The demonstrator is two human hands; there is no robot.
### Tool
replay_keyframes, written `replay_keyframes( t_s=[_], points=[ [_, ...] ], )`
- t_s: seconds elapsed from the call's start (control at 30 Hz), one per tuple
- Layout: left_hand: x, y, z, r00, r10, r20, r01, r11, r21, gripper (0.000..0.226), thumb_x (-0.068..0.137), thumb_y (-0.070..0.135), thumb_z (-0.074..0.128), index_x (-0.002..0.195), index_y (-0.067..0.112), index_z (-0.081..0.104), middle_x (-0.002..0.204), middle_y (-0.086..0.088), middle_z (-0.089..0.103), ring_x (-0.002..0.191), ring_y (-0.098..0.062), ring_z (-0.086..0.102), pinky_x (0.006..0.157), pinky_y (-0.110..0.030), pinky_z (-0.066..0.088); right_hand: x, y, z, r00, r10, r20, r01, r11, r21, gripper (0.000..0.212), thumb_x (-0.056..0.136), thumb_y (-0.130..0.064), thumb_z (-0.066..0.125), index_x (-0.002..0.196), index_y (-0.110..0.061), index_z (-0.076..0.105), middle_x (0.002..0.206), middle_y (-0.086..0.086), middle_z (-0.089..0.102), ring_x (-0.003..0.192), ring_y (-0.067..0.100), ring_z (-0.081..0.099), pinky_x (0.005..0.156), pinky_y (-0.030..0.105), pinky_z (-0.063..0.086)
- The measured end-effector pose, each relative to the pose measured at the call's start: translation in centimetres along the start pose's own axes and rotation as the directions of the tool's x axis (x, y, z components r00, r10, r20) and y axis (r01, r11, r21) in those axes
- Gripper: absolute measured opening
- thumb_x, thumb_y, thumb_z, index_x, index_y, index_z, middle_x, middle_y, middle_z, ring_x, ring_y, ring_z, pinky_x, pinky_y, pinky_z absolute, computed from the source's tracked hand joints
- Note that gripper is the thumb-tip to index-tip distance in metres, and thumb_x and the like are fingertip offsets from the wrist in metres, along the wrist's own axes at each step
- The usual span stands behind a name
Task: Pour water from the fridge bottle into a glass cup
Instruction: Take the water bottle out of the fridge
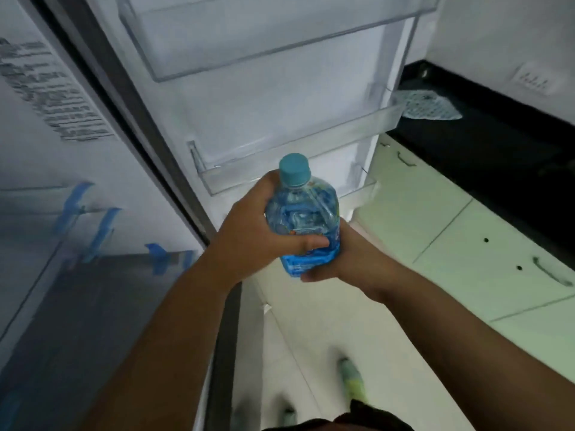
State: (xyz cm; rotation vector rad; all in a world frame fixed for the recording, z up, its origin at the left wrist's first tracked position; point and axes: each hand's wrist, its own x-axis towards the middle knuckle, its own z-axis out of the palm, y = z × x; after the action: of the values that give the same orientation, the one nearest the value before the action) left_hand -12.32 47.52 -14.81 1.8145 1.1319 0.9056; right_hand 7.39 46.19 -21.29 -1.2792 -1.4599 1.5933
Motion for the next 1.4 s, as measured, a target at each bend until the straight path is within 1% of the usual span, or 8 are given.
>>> replay_keyframes(
  t_s=[0.2, 0.37, 0.6, 0.83, 1.0, 1.17, 1.3, 1.4],
  points=[
    [-0.5, 1.7, 7.0, 0.950, 0.095, 0.297, -0.080, 0.995, -0.064, 0.083, 0.056, 0.053, 0.090, 0.127, 0.049, 0.047, 0.113, 0.041, 0.063, 0.110, 0.014, 0.063, 0.084, -0.010, 0.055, -9.4, 4.6, -1.4, 0.939, 0.110, -0.325, -0.084, 0.992, 0.095, 0.094, 0.062, 0.008, 0.092, 0.141, -0.020, 0.048, 0.127, 0.001, 0.072, 0.115, 0.021, 0.072, 0.093, 0.049, 0.062],
    [-1.9, 5.5, 14.8, 0.815, 0.225, 0.534, -0.165, 0.973, -0.159, 0.079, 0.067, 0.033, 0.096, 0.133, 0.030, 0.054, 0.117, 0.020, 0.069, 0.113, -0.001, 0.068, 0.090, -0.027, 0.061, -19.3, 7.9, -2.7, 0.804, 0.194, -0.563, -0.084, 0.973, 0.214, 0.099, 0.060, 0.004, 0.093, 0.143, -0.023, 0.046, 0.129, 0.000, 0.070, 0.116, 0.021, 0.071, 0.094, 0.049, 0.061],
    [-5.7, 14.4, 28.0, 0.536, 0.379, 0.754, -0.287, 0.922, -0.260, 0.082, 0.061, 0.048, 0.092, 0.132, 0.032, 0.054, 0.116, 0.018, 0.070, 0.112, -0.005, 0.068, 0.093, -0.036, 0.061, -34.5, 11.3, -4.2, 0.522, 0.270, -0.809, 0.043, 0.939, 0.341, 0.100, 0.059, 0.005, 0.092, 0.143, -0.025, 0.046, 0.128, 0.000, 0.071, 0.116, 0.020, 0.071, 0.094, 0.050, 0.061],
    [-12.8, 22.9, 40.9, 0.304, 0.444, 0.843, -0.342, 0.877, -0.339, 0.084, 0.062, 0.044, 0.097, 0.134, 0.036, 0.054, 0.119, 0.022, 0.069, 0.114, -0.002, 0.067, 0.097, -0.036, 0.060, -49.8, 14.2, -5.8, 0.314, 0.279, -0.907, 0.129, 0.934, 0.332, 0.088, 0.066, 0.012, 0.087, 0.139, -0.021, 0.050, 0.125, 0.003, 0.071, 0.114, 0.020, 0.071, 0.094, 0.045, 0.062],
    [-17.5, 27.5, 47.8, 0.204, 0.480, 0.853, -0.341, 0.852, -0.398, 0.086, 0.061, 0.047, 0.096, 0.135, 0.039, 0.053, 0.121, 0.020, 0.069, 0.117, -0.004, 0.066, 0.099, -0.037, 0.058, -58.2, 16.4, -7.1, 0.197, 0.298, -0.934, 0.153, 0.932, 0.329, 0.096, 0.060, 0.003, 0.092, 0.141, -0.022, 0.048, 0.127, 0.002, 0.070, 0.116, 0.021, 0.071, 0.095, 0.049, 0.061],
    [-20.4, 31.7, 54.1, 0.094, 0.481, 0.872, -0.331, 0.841, -0.428, 0.079, 0.063, 0.039, 0.098, 0.127, 0.048, 0.051, 0.116, 0.032, 0.066, 0.112, 0.006, 0.065, 0.090, -0.017, 0.056, -64.9, 17.5, -8.2, 0.112, 0.313, -0.943, 0.164, 0.930, 0.328, 0.093, 0.064, 0.006, 0.090, 0.141, -0.022, 0.048, 0.127, 0.000, 0.071, 0.115, 0.018, 0.071, 0.095, 0.044, 0.061],
    [-22.1, 34.1, 60.4, 0.004, 0.498, 0.867, -0.301, 0.827, -0.474, 0.081, 0.065, 0.035, 0.099, 0.133, 0.037, 0.054, 0.118, 0.025, 0.068, 0.114, 0.002, 0.066, 0.094, -0.025, 0.058, -69.8, 19.7, -10.5, 0.025, 0.357, -0.934, 0.163, 0.920, 0.356, 0.092, 0.064, 0.008, 0.090, 0.141, -0.023, 0.050, 0.124, -0.002, 0.073, 0.112, 0.016, 0.072, 0.092, 0.041, 0.062],
    [-22.8, 35.7, 65.7, -0.062, 0.503, 0.862, -0.262, 0.825, -0.500, 0.078, 0.066, 0.033, 0.099, 0.129, 0.042, 0.054, 0.119, 0.023, 0.069, 0.114, 0.001, 0.067, 0.096, -0.027, 0.059, -73.2, 21.4, -12.7, -0.036, 0.401, -0.916, 0.159, 0.907, 0.391, 0.101, 0.061, 0.001, 0.093, 0.144, -0.030, 0.046, 0.127, -0.004, 0.072, 0.115, 0.015, 0.071, 0.095, 0.045, 0.061]
  ],
)
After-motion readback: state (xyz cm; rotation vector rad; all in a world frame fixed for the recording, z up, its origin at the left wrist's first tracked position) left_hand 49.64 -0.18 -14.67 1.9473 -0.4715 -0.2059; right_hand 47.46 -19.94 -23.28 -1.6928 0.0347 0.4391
